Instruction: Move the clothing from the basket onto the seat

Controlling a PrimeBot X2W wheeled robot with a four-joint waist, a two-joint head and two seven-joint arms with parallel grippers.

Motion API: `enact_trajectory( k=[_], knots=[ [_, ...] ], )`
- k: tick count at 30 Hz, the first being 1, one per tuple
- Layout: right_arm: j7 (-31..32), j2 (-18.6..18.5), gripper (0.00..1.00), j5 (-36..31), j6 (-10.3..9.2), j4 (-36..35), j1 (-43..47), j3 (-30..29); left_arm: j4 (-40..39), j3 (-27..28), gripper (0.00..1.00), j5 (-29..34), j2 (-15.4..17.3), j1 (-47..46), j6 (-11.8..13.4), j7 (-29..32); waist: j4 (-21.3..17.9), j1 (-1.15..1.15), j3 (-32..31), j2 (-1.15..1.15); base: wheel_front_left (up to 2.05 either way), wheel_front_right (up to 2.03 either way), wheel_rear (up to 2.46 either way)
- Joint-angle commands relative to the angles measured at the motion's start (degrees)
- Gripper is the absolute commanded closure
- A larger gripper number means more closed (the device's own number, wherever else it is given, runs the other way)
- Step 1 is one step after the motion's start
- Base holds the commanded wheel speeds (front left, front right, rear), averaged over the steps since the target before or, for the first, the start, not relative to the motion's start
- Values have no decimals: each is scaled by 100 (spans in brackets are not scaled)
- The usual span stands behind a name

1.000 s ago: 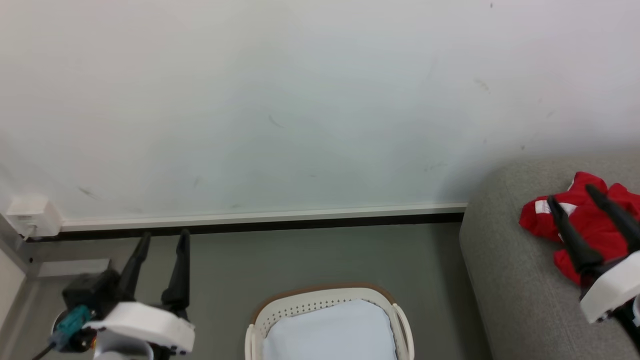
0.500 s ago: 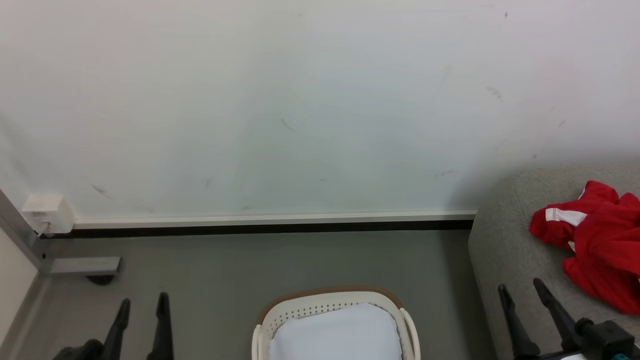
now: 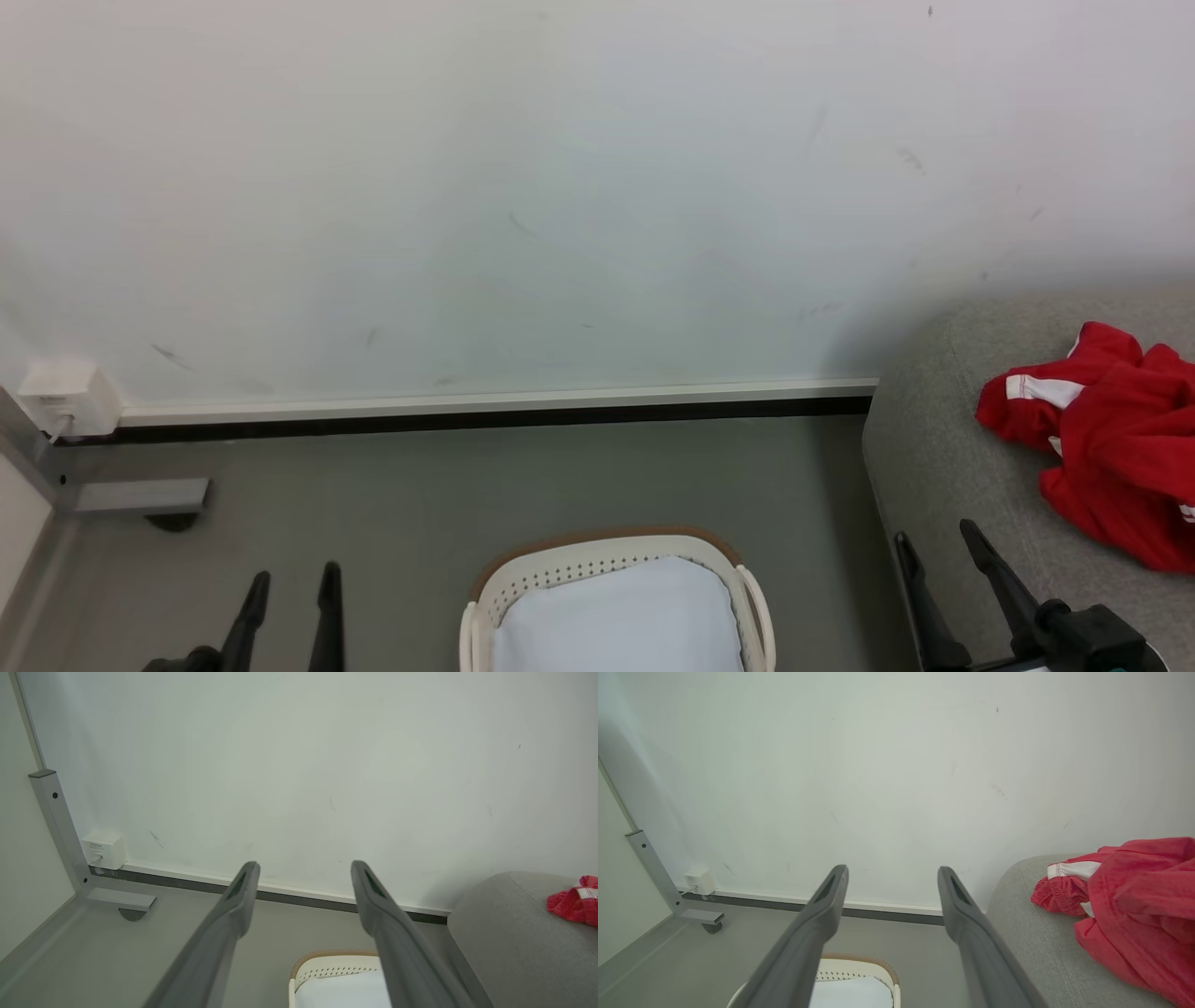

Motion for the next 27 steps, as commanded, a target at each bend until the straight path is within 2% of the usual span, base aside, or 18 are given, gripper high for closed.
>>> enact_trajectory(
  k=[1, 11, 19, 20, 23, 27],
  knots=[
    [-17, 0, 0, -30, -13, -23, -15, -17, 21, 44, 0, 67, -17, -44, -31, -2, -9, 0, 4, 0, 0, 0, 0],
    [-18, 1, 0, -24, -13, -14, -72, -42, 100, 278, 0, 264, -148, -65, -159, -2, -55, 0, 8, 0, 0, 0, 0],
    [-19, 12, 0, 26, -13, 24, -99, -3, 190, 336, 0, 176, -194, -104, -208, -2, -91, 0, 1, 0, 0, 0, 0],
    [2, 20, 100, -23, 1, 36, -15, -8, 202, 326, 100, 226, -209, -63, -208, 3, -91, 0, 2, 0, 0, 0, 0],
    [30, 44, 100, 56, 1, 130, 65, -10, 348, 339, 100, 150, -253, -26, -208, 47, -90, 0, 4, 0, 0, 0, 0],
    [143, 61, 100, 491, 1, 105, 46, -102, 389, 393, 100, -287, -251, -121, -211, 212, -81, 0, 11, 0, 0, 0, 0]
  ],
)
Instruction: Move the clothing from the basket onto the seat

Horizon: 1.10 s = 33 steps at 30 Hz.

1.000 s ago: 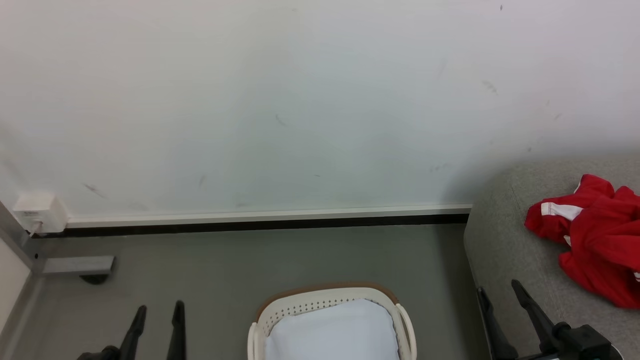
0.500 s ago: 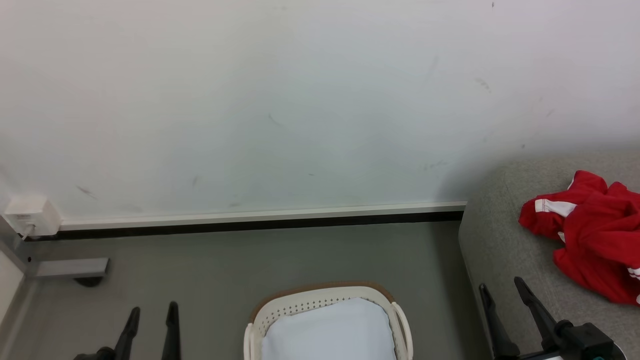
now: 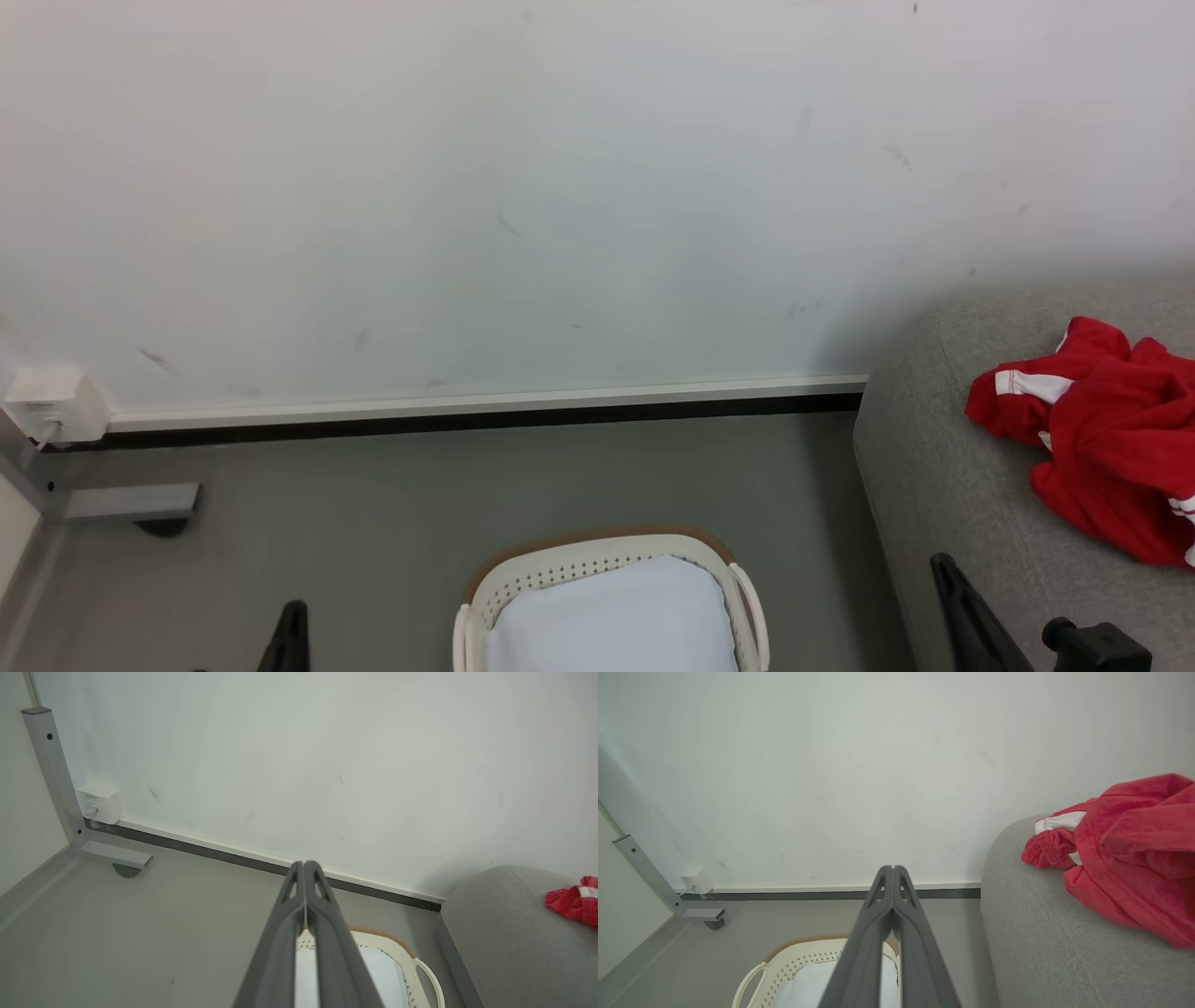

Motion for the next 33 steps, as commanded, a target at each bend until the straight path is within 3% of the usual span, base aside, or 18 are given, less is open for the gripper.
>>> enact_trajectory(
  k=[1, 33],
  knots=[
    [56, 4, 100, 259, -1, -115, -100, -76, -69, 46, 100, -273, 29, -152, -4, 67, 6, 0, 3, 0, 0, 0, 0],
    [759, 93, 100, 2929, -4, -219, -263, -648, -188, 50, 100, -3101, 46, -441, -6, 772, 77, 0, 61, 0, 0, 0, 0]
  ],
)
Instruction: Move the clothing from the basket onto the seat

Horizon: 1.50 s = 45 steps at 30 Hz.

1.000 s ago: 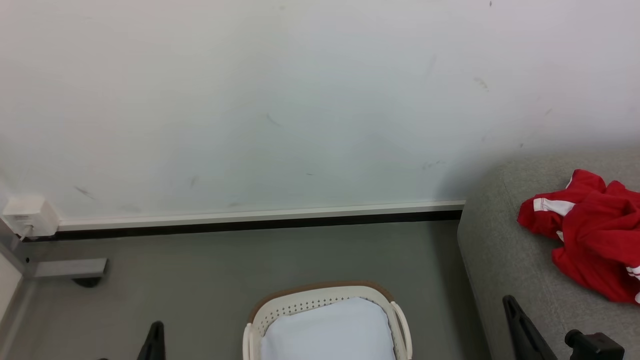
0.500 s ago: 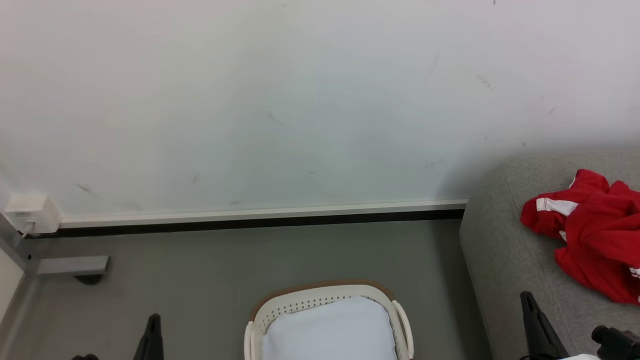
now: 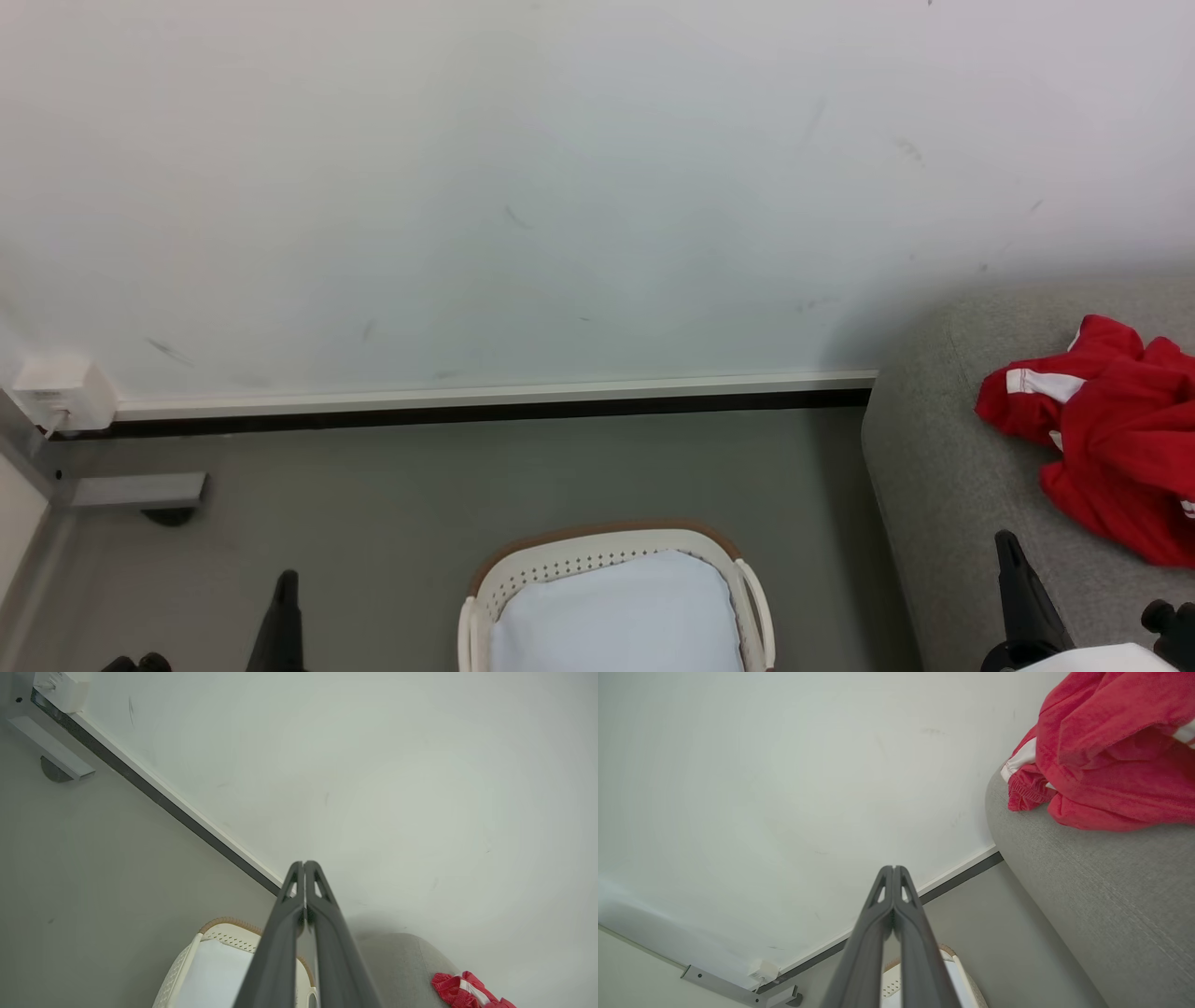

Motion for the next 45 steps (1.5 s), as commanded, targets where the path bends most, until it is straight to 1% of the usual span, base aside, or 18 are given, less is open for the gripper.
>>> enact_trajectory(
  k=[1, 21, 45],
  knots=[
    [29, -22, 100, 136, -4, -84, -140, -60, -85, 35, 100, -180, 42, -142, -6, 28, 2, -1, 1, 0, 0, 0, 0],
    [375, 32, 100, 1423, -6, -140, -215, -339, -107, 68, 100, -1544, 51, -305, -5, 398, 48, -1, 39, 0, 0, 0, 0],
    [718, 90, 100, 2679, -9, -186, -289, -627, -124, 95, 100, -2857, 60, -468, -6, 762, 103, -1, 83, 0, 0, 0, 0]
  ],
)
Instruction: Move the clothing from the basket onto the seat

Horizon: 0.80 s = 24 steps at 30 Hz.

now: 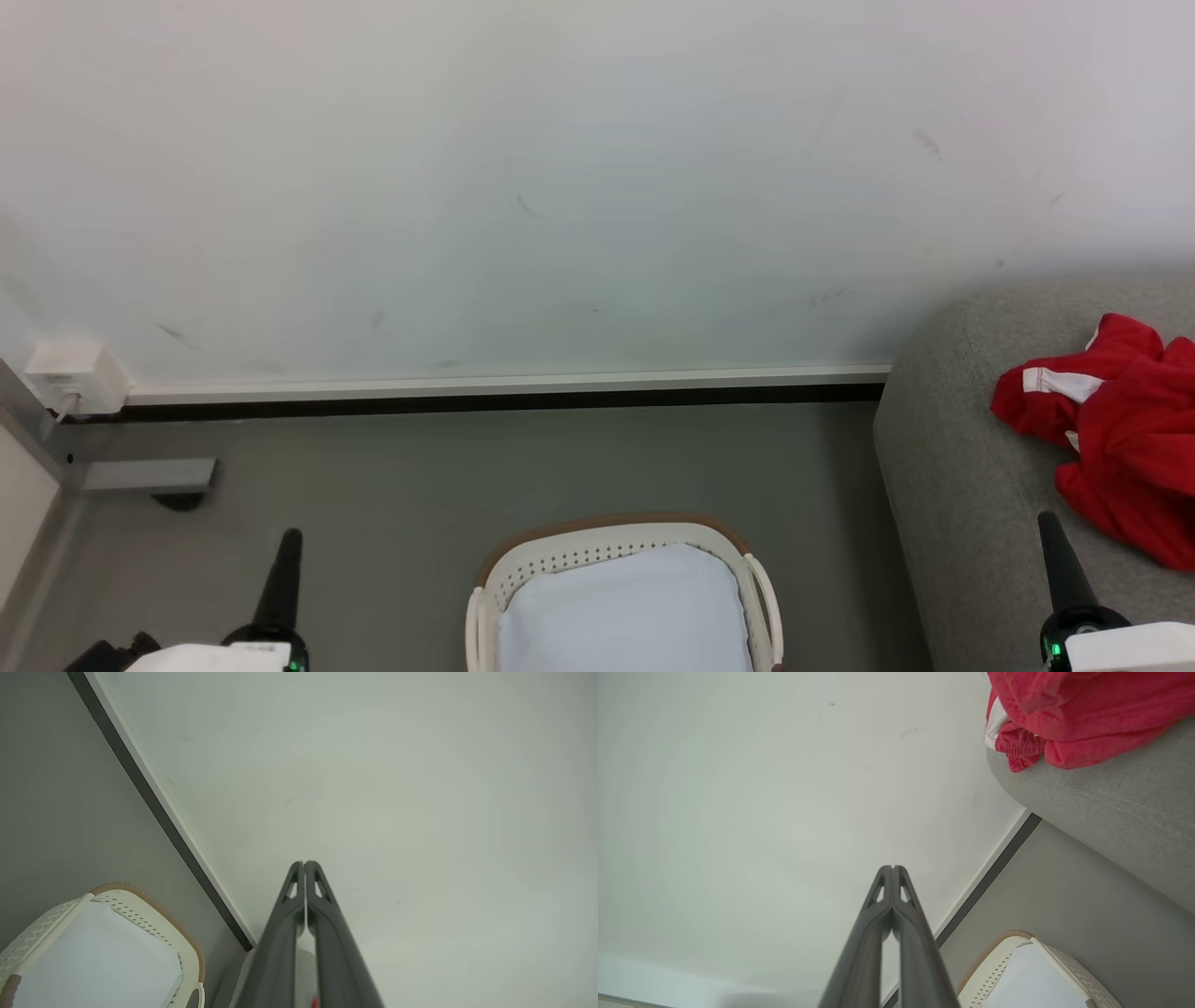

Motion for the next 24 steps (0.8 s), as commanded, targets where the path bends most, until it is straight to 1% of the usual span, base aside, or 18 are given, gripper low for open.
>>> enact_trajectory(
  k=[1, 24],
  knots=[
    [38, 8, 100, 148, -9, -53, -140, -60, -47, 25, 100, -169, 49, -115, -6, 35, 3, 0, 2, 0, 0, 0, 0],
    [302, 44, 100, 1110, -12, -88, -179, -281, -59, 47, 100, -1193, 55, -225, -8, 322, 56, 0, 45, 0, 0, 0, 0]
  ],
)
